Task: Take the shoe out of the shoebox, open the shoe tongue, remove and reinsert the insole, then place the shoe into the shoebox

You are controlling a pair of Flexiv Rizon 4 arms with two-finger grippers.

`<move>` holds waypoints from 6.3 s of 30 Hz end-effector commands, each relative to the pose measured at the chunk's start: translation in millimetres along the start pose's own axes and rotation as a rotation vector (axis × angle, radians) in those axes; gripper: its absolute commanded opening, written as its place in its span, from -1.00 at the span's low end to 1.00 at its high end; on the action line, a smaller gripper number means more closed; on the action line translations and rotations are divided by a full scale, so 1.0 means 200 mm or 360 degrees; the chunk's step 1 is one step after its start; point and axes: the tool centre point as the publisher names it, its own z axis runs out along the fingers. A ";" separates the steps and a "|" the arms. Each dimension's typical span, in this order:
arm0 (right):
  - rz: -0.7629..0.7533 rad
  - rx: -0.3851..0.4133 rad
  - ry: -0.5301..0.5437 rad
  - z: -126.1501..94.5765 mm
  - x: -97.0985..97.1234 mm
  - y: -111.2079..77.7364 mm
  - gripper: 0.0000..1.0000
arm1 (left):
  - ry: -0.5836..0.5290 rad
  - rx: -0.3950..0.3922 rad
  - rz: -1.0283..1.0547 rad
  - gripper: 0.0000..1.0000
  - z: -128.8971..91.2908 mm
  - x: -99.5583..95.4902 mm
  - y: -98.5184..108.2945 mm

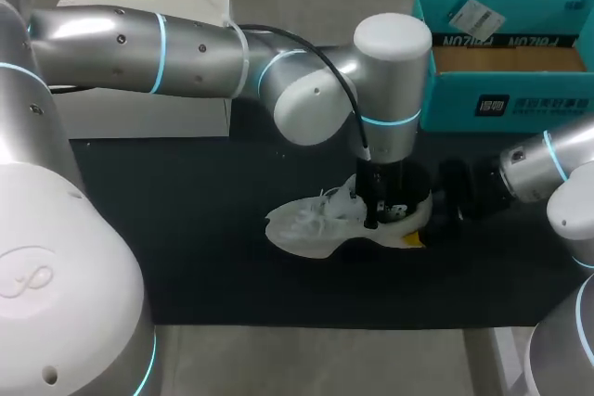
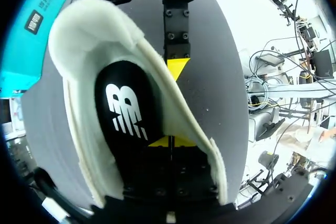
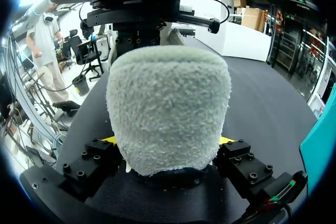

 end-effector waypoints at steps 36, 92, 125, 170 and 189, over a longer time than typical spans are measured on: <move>0.0002 0.0003 -0.0005 0.02 -0.01 -0.01 -1.00 | -0.0455 -0.0112 -0.0262 -1.00 0.26 -0.19 0.01; 0.0002 0.0003 -0.0005 0.02 -0.01 -0.01 -1.00 | -0.0156 0.0281 -0.0274 -0.44 -0.07 -0.04 -0.03; 0.0002 0.0003 -0.0005 0.02 -0.01 -0.01 -1.00 | -0.0390 0.0167 -0.0355 -0.08 0.15 -0.08 -0.01; 0.0002 0.0003 -0.0005 0.02 -0.01 -0.01 -1.00 | -0.0723 0.0145 -0.0625 -0.25 0.28 -0.35 -0.02; 0.0002 0.0003 -0.0005 0.02 -0.01 -0.01 -1.00 | -0.0504 0.0164 -0.0782 -1.00 0.22 -0.28 0.09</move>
